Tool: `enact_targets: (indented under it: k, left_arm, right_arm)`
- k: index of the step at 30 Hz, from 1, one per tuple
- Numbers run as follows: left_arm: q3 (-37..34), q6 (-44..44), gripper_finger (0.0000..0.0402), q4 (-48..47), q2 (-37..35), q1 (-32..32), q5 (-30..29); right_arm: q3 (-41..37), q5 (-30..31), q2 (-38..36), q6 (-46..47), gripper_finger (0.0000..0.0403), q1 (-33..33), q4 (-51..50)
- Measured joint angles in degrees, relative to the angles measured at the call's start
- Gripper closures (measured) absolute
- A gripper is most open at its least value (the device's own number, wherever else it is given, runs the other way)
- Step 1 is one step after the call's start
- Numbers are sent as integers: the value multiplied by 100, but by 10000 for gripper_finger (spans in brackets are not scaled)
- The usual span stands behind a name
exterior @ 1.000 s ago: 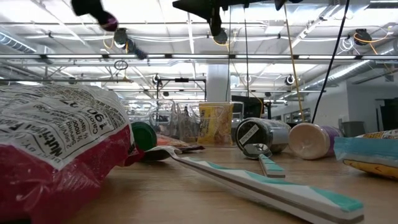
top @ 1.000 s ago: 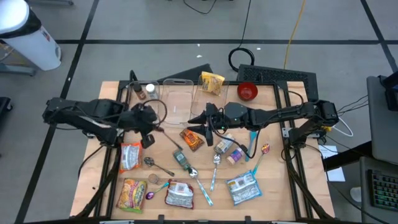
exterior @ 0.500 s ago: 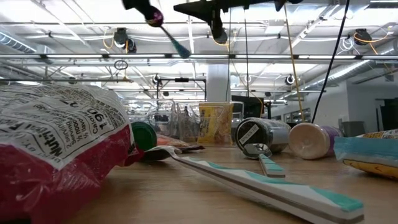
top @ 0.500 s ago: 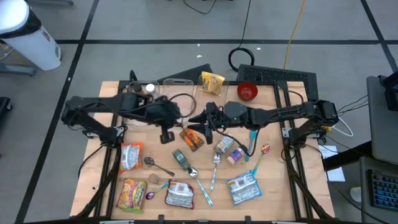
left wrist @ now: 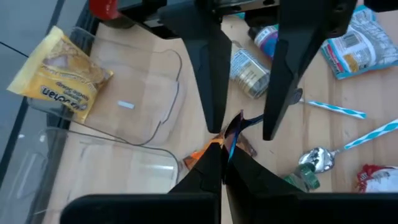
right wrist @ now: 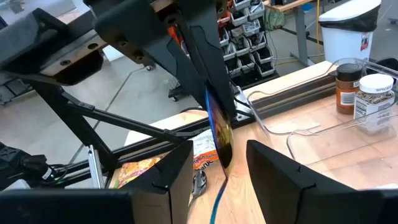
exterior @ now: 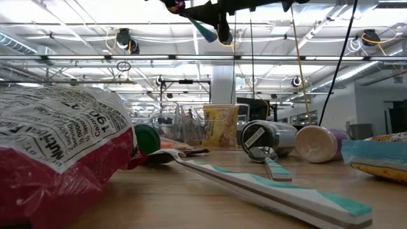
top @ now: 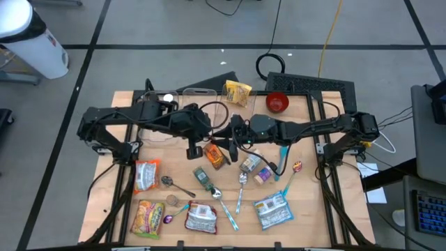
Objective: Pick & Place Food Item
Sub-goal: Put the top left purple and blue spoon into the middle transparent bin
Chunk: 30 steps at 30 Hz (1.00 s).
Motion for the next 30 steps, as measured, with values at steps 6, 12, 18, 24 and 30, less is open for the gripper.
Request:
enact_targets:
  k: [6, 12, 18, 24, 30]
  left_arm:
    - [0, -16, 398, 0, 0, 0, 69]
    - [0, -147, 397, 0, 0, 2, 72]
    - [0, -166, 370, 126, 0, 0, 74]
    - [0, 255, 341, 320, -2, 111, 87]
    - [8, 250, 302, 333, -12, 335, 132]
  right_arm:
    - [0, 0, 0, -168, 306, 0, 1]
    - [0, 3, 0, -319, 387, 0, -9]
    - [0, -4, 0, -319, 396, 0, -11]
    - [0, -4, 0, -300, 402, -7, 7]
    - [0, 80, 0, -292, 402, -27, 28]
